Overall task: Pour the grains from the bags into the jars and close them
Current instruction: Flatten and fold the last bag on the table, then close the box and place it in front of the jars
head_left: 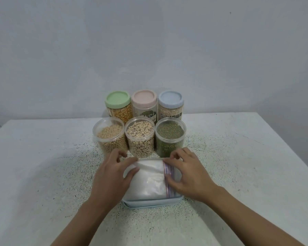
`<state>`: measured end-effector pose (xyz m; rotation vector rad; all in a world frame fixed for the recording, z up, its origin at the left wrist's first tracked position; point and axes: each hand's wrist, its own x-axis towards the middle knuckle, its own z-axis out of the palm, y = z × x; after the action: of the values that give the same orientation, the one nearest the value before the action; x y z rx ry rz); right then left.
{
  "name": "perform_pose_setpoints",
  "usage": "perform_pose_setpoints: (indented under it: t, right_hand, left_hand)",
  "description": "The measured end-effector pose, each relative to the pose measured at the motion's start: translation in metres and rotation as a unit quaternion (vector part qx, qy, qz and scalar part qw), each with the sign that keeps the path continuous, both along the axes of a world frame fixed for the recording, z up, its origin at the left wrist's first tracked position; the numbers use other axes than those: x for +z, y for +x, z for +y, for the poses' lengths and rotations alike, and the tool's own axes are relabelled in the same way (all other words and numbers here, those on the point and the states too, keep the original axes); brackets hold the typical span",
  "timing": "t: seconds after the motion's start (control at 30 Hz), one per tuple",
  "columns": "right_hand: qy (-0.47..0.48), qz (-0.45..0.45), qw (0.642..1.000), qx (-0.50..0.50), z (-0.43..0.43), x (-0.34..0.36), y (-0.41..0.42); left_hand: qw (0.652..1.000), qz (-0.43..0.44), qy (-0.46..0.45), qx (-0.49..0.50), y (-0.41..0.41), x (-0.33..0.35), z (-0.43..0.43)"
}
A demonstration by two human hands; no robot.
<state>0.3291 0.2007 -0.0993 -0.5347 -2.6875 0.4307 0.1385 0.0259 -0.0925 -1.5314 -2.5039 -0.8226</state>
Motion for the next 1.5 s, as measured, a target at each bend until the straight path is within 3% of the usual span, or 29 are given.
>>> perform_pose_setpoints:
  t: [0.23,0.53,0.63,0.7,0.83,0.97,1.03,1.2,1.37,1.5]
  right_hand:
    - [0.016,-0.034,0.997,-0.06,-0.008,-0.012,-0.005]
    - [-0.104,-0.011,0.991,-0.088,-0.008,-0.015,-0.01]
    - [-0.22,0.008,0.966,-0.135,-0.006,-0.018,-0.011]
    - [-0.288,0.012,0.944,-0.159,-0.004,-0.019,-0.009]
    - [-0.326,0.005,0.933,-0.155,0.0,-0.023,-0.006]
    - [-0.403,0.048,0.905,-0.124,0.002,-0.023,-0.002]
    - [-0.401,0.071,0.907,-0.111,-0.002,-0.022,0.001]
    - [-0.367,0.099,0.922,-0.076,-0.012,-0.017,0.005]
    - [-0.375,0.1,0.918,-0.077,-0.012,-0.015,0.008]
    - [-0.402,0.128,0.903,-0.082,-0.012,-0.018,0.01]
  left_hand:
    - [0.99,0.015,-0.127,-0.053,-0.012,-0.009,-0.006]
    - [0.951,-0.055,-0.302,-0.026,-0.014,-0.002,0.002]
    - [0.96,-0.093,-0.261,-0.034,-0.018,-0.007,0.003]
    - [0.972,-0.153,-0.173,-0.037,-0.018,-0.014,0.0]
    - [0.96,-0.276,-0.03,-0.034,-0.016,-0.025,-0.006]
    - [0.932,-0.361,0.013,0.017,-0.016,-0.015,-0.004]
    - [0.92,-0.389,-0.01,0.053,-0.025,-0.016,-0.005]
    - [0.943,-0.285,-0.172,0.021,-0.046,-0.025,-0.009]
    - [0.958,-0.237,-0.158,0.037,-0.038,-0.027,0.0]
    - [0.971,-0.222,-0.089,0.026,-0.029,-0.028,0.001]
